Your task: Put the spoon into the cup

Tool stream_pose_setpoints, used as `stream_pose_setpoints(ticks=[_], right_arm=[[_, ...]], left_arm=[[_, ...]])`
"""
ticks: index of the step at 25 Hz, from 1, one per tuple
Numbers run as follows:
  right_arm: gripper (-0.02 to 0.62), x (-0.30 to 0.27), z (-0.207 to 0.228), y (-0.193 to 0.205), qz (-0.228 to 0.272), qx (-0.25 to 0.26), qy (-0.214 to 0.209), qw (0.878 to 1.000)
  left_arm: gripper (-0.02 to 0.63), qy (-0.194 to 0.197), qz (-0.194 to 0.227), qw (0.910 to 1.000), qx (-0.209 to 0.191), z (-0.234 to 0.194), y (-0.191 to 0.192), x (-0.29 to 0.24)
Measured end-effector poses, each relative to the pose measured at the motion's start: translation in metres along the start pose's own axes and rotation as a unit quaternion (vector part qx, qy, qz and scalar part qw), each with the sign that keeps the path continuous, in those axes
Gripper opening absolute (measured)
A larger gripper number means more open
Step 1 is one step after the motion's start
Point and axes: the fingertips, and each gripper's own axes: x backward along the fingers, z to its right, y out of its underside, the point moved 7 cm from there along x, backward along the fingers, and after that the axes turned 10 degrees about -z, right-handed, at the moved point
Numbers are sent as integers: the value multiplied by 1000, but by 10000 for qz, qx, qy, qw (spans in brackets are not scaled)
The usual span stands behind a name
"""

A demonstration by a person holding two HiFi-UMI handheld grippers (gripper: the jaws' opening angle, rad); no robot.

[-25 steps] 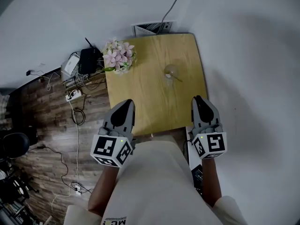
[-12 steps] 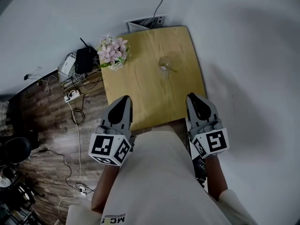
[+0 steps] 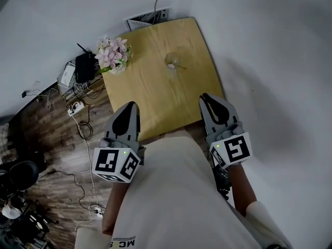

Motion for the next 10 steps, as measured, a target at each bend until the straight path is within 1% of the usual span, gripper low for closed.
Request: stream_pose_setpoints(ticks=[10], right_arm=[[48,-7,1,1,1,5,-17,10000]], left_arm=[[11,80,-17,10000,-57,5,-2,-10]])
